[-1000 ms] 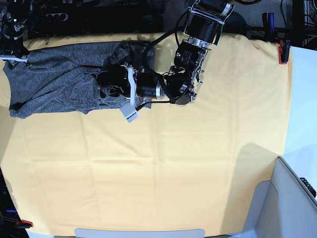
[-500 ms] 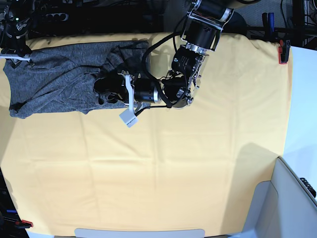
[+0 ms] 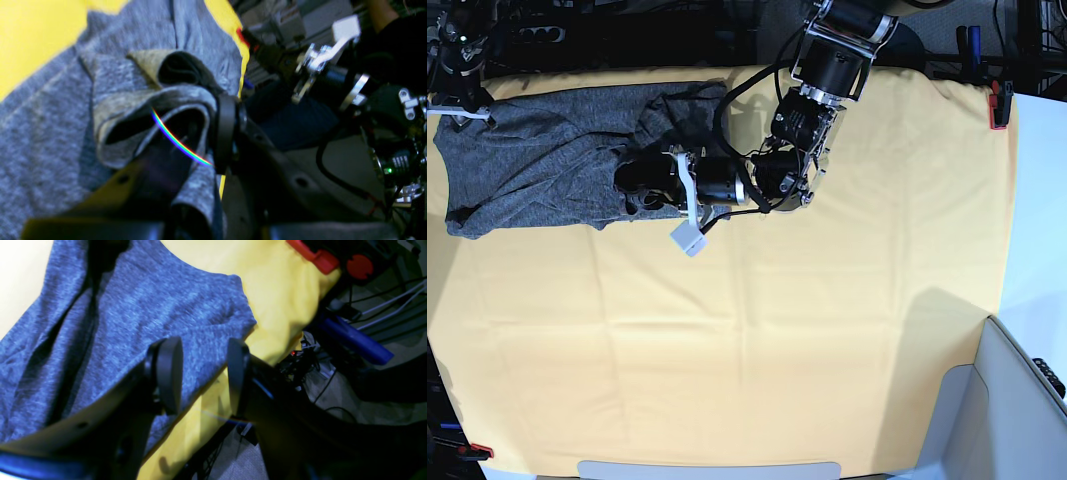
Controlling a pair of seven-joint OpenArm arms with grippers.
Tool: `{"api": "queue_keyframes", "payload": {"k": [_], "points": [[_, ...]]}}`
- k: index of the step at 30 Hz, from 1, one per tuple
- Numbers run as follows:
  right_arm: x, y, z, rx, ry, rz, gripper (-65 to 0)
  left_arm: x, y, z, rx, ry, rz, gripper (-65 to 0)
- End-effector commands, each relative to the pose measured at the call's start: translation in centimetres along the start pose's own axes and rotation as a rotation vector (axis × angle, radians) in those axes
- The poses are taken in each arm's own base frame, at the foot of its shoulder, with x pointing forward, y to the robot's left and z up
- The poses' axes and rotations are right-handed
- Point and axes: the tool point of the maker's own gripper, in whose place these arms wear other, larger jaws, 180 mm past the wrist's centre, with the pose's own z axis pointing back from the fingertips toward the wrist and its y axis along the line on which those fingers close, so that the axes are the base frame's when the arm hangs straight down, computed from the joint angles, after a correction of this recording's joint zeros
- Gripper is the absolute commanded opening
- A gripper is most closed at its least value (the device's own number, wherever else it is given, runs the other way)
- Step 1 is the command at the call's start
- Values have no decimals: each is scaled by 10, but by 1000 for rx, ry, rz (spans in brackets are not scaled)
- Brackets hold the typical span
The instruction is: Fold the T-shirt properly
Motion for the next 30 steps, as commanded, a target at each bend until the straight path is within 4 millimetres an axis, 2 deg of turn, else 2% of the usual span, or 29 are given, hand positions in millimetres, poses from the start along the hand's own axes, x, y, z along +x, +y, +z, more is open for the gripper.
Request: {"api": "queue_keyframes", "payload": {"k": [1,9,15,22,30], "points": [[12,1,2,4,-44,14,-423,19,-16,-6,-49,-47,-33,-603],[12,1,2,5,-44,13,-423,14,-31,-22,-87,-44,-59,-627],[12,1,2,5,-43,12,-423,26,-39,-28,-105,-87,-86,-626],[4,2,4,3,-27,-5,-422,30,-18,-30,-73,-91,-39,-626],[3,2,4,3,-26,-6,-421,26,-12,-31,-65,-95,-14,-623]]}}
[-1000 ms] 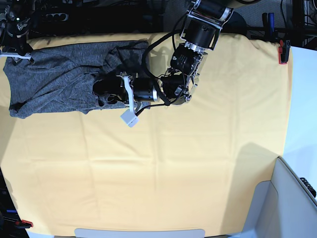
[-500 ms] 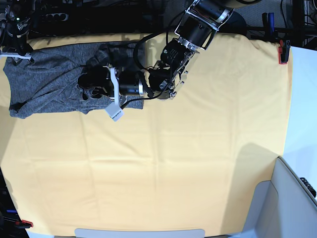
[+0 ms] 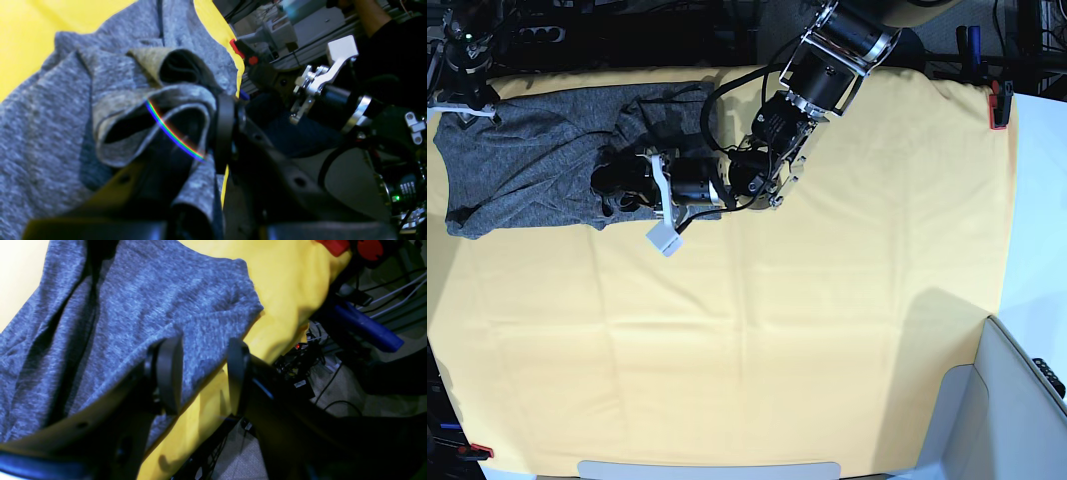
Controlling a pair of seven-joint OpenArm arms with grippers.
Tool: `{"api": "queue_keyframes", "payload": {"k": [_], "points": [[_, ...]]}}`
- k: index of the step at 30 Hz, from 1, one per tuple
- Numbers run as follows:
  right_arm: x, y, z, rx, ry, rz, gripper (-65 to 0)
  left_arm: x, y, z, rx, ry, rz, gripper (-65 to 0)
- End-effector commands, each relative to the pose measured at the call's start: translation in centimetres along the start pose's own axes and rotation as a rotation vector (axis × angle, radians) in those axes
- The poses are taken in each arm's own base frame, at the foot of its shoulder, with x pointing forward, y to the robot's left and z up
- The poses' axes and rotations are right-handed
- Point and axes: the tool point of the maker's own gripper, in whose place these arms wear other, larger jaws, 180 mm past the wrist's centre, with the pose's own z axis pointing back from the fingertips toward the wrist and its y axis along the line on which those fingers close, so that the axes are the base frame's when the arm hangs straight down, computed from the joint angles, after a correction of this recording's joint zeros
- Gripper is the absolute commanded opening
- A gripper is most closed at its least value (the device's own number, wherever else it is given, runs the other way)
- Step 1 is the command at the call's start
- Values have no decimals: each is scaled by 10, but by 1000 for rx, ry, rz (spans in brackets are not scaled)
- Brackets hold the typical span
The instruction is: Fold the T-shirt properly
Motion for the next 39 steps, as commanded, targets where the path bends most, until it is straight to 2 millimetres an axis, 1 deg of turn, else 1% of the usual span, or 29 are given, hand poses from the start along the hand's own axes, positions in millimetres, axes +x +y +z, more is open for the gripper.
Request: {"api": "queue_keyframes", "payload": {"k": [1,3,7,9,18,21,23,26,27,29,31,32,33,35,36,37,39], "points": [[12,-1,3,-2,-44,13,-421,20,-14,-4,-45,-55,-27,-613],[12,-1,2,-3,-43,12,-421,20,-14,-4,-45,-55,-26,-569],[7,-4,-1,-10,-26,10,-421,21,-14,-4,-46,-63,-25,-419],[5,-5,-1,-11,-22,8,-421,24,-14,-4,-46,-77,-25,-381],[-5,-9,-7,-20,9,-3,-421,30,-15,-2,-48,-92,-30,-379],[-6,-9,-9,-21,13,-5,-421,34,-19,-1,-72,-116,-10,-379],[-4,-6,-9,-16,7,-10,-421,42,-28,0,-105,-146,-2,-380],[-4,-7,-10,-17,8,-11,-421,54,-50,3,-166,-165,-27,-380],[-4,-6,-10,-16,7,-11,-421,56,-56,7,-181,-156,-45,-381],[-4,-5,-10,-7,7,-3,-421,65,-72,17,-211,-160,-103,-402],[-4,0,-10,18,7,19,-422,69,-79,32,-205,-152,-178,-453],[-4,1,-10,25,7,25,-423,71,-83,37,-201,-144,-214,-496],[-4,2,-10,30,7,29,-423,71,-79,43,-178,-137,-217,-535],[-5,2,-10,30,10,30,-423,67,-55,56,-77,-110,-153,-618],[-6,1,-11,28,14,29,-423,63,-40,62,-14,-94,-97,-650],[-8,0,-12,26,21,29,-423,58,-26,67,43,-76,-47,-650],[-12,-1,-14,22,31,25,-423,46,-6,76,128,-47,2,-642]]}}
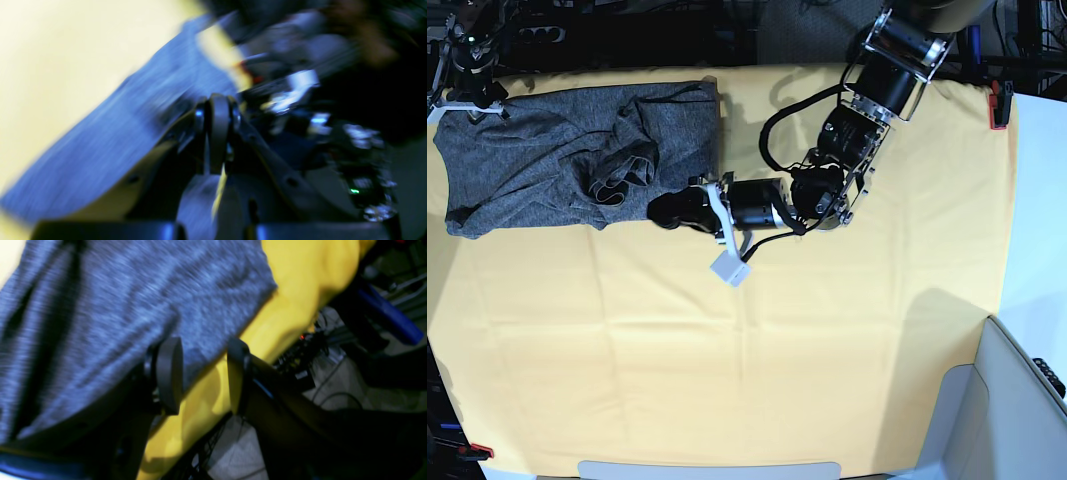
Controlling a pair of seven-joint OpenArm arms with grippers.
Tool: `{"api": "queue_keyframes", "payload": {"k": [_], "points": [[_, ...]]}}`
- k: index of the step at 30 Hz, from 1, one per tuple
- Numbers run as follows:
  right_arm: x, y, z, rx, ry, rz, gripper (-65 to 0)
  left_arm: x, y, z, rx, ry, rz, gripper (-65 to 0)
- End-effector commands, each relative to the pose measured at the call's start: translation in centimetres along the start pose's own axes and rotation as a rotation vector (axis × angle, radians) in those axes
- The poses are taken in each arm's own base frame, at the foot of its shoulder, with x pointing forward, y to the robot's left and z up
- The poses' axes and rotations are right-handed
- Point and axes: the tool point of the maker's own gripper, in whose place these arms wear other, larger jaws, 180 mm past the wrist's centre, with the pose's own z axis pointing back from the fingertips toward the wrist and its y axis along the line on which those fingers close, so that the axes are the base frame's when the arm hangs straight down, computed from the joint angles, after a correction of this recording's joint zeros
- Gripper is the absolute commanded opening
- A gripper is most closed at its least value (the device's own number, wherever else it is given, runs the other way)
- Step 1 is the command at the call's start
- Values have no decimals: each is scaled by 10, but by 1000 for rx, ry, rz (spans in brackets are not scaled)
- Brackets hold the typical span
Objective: Fold the T-shirt properly
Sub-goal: 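Push the folded end with the left gripper further toward the right gripper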
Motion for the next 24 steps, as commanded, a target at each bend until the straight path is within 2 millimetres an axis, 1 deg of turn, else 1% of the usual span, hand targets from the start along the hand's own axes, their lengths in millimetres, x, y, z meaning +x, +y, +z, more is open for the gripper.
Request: {"api": "queue_keyframes", "payload": {"k": [1,2,6,9,11,14,16,19,24], "points": [[13,1,1,5,-43,6,-423,7,-9,-1,-19,-29,-18,-645],[12,1,-1,5,-40,2,-423,-1,-3,-1,8,-17,-12,-646],[9,0,-3,1,-29,-2,-423,-26,6,-7,57,36,-5,-646],[9,0,-3,1,-30,-1,-423,-39,13,-8,100,55,15,-646],[9,0,-3,1,-30,-1,-423,-46,9,-17,109,78,18,-646],[9,0,-3,0,-30,0,-423,-50,7,-25,126,98,6,-646],[9,-1,-3,-1,-29,1,-423,-51,-1,-34,118,102,-2,-646],[9,-1,-3,-1,-29,1,-423,-50,-4,-42,128,103,-31,-646],[9,-1,-3,-1,-29,1,-423,-48,-19,-59,119,105,-71,-646]]}}
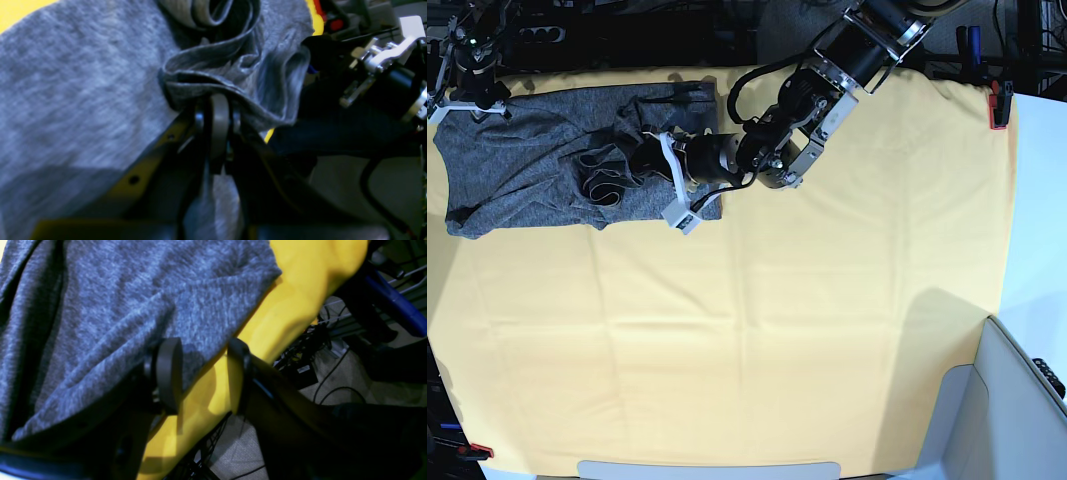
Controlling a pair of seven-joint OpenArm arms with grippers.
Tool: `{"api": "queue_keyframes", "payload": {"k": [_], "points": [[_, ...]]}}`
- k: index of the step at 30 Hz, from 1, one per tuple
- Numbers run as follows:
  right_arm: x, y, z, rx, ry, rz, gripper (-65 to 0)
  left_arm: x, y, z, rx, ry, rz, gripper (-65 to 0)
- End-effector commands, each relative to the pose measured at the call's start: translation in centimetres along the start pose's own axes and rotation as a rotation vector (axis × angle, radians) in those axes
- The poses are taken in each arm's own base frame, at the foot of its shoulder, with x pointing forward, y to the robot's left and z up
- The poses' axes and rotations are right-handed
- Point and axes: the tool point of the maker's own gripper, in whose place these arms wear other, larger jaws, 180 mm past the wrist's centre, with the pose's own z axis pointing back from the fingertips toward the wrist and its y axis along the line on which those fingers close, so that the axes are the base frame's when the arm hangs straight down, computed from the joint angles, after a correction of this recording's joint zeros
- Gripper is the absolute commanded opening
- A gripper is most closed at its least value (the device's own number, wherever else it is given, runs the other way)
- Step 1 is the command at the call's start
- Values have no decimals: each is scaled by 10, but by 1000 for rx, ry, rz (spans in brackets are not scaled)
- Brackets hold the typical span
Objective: Fold the T-shirt properly
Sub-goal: 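Push the folded end with the left gripper further toward the right gripper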
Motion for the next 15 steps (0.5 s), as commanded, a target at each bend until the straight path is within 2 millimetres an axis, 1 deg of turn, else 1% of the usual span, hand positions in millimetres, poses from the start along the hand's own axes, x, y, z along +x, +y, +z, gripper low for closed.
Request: {"api": "queue_keyframes", "payload": {"k": [1,3,6,7,9,11,12,15], "points": [[13,-1,2,0,-43,12,-423,20,-21,-3,-53,-51,-25,-646],[13,-1,2,1,-44,11,-423,20,-30,-8,-71,-46,-30,-646],[13,-1,2,1,-44,11,-423,6,-48,-17,-110,-1,-63,-646],[13,-1,2,1,-44,11,-423,3,-57,-21,-128,10,-73,-646],[13,-1,2,0,-43,11,-423,-2,-69,-26,-151,27,-87,-646],[13,-1,2,0,-43,11,-423,-6,-75,-28,-164,40,-98,-646],[13,-1,2,0,-43,11,-423,-6,-80,-30,-173,40,-103,-646],[13,-1,2,-1,-43,12,-423,-3,-83,-30,-183,35,-113,-647]]}}
